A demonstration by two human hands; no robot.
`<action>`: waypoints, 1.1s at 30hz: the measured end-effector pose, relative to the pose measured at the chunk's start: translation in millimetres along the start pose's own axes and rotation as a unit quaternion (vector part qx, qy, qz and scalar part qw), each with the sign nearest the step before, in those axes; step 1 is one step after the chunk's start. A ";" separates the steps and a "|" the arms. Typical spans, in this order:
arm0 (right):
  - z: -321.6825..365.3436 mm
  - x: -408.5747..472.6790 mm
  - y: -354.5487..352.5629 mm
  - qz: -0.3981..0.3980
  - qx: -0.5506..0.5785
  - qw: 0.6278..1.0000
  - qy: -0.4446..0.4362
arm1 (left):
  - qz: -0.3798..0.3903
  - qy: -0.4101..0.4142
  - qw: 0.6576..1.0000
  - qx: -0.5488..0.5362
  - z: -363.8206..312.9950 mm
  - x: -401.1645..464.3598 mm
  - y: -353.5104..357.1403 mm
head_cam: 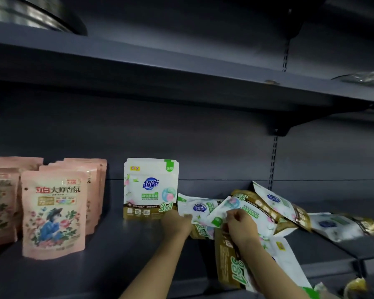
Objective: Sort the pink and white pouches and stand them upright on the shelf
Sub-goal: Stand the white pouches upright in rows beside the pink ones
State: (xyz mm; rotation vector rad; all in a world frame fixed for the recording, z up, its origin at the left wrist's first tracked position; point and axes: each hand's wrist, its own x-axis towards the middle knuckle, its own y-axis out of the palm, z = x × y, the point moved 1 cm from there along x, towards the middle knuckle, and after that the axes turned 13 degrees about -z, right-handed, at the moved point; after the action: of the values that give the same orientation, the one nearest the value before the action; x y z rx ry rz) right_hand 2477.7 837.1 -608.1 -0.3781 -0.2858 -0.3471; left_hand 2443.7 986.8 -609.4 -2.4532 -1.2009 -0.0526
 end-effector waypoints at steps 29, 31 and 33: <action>27.0 31.9 -19.5 -0.057 0.136 0.981 -0.124 | -0.114 0.364 0.912 -0.152 -128.8 -13.5 -38.3; 29.3 31.9 -25.6 0.017 0.220 0.972 -0.079 | -0.107 0.372 0.907 -0.165 -133.4 -12.0 -45.0; 30.1 27.7 -30.5 0.100 0.288 0.952 -0.019 | -0.104 0.361 0.910 -0.174 -135.8 -9.8 -49.6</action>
State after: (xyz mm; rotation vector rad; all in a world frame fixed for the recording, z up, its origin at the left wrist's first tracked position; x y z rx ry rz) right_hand 2484.9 815.1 -562.7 0.1630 -0.3694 -0.0462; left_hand 2418.8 955.7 -470.0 -2.2089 -1.1462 -1.2141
